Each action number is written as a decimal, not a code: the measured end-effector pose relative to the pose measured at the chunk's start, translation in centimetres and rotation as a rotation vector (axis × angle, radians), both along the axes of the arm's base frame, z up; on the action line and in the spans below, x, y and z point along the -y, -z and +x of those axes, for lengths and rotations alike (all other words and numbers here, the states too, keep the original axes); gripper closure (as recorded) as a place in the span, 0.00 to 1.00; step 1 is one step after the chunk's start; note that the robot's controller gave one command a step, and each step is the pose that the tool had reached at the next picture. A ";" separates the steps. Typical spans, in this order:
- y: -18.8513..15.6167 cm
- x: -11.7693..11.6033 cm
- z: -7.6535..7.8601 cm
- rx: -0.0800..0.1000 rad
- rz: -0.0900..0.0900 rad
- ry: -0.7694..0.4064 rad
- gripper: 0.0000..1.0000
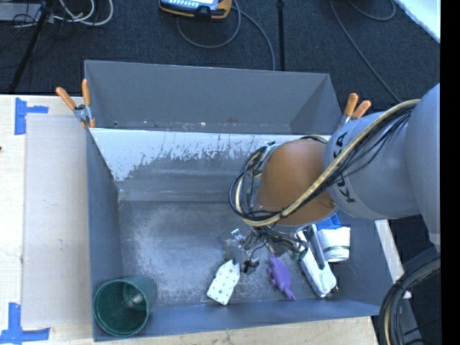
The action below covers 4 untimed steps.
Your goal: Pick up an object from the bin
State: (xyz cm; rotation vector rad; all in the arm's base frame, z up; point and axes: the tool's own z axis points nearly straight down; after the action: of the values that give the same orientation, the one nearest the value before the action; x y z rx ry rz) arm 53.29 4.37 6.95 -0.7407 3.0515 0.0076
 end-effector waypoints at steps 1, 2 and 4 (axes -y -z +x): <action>0.0 1.9 -1.9 0.001 -0.002 -0.075 0.00; 0.0 1.9 -1.9 0.001 -0.001 -0.074 0.00; -0.4 -4.0 -4.4 0.007 0.000 -0.142 0.00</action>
Offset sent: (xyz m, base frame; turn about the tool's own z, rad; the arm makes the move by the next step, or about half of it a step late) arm 0.0000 0.0000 0.0000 0.0000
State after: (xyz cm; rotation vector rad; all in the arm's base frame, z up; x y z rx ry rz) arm 48.92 8.34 7.39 -0.9527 2.9850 0.0046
